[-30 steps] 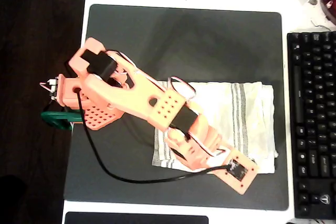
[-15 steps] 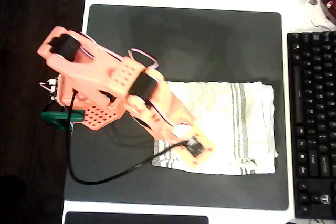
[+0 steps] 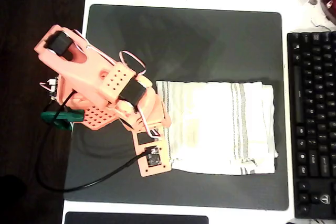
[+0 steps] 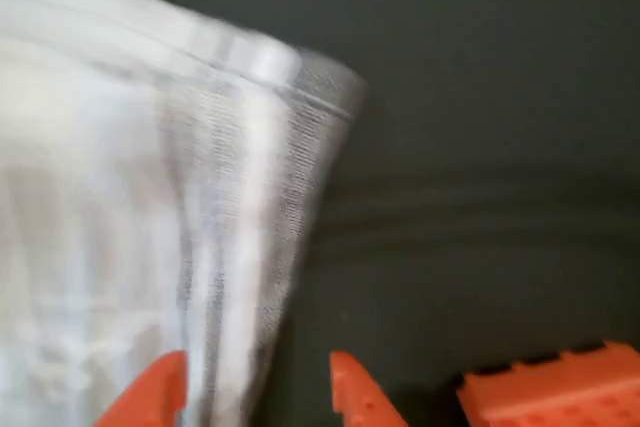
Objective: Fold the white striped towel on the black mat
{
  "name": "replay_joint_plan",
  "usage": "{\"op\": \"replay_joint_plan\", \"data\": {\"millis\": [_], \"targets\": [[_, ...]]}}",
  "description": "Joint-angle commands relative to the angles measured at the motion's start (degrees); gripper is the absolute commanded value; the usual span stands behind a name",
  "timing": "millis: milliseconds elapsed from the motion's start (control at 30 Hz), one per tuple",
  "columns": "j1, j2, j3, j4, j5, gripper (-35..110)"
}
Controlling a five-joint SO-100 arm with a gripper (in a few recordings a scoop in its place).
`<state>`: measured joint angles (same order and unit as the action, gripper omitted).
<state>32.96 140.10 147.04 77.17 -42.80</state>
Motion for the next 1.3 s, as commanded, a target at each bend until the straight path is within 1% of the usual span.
{"op": "replay_joint_plan", "data": {"millis": [0, 133, 300, 533, 667, 800, 867, 1033, 1133, 1267], "targets": [[0.4, -0.9, 1.1, 0.5, 2.4, 20], [-0.9, -2.4, 3.3, -2.1, 7.6, 18], [-3.2, -7.5, 4.6, -5.5, 11.5, 16], [-5.7, -12.5, 9.2, -15.6, 12.0, 14], [-7.8, -15.4, 9.5, -18.8, 12.7, 12], [-10.2, -16.5, 8.3, -20.7, 13.5, 5], [-12.0, -17.1, 7.7, -20.9, 13.5, 0], [-12.7, -17.8, 6.1, -20.6, 15.2, 0], [-11.2, -16.3, 4.0, -16.3, 15.1, 0], [-7.4, -12.4, -0.4, -7.7, 11.1, 0]]}}
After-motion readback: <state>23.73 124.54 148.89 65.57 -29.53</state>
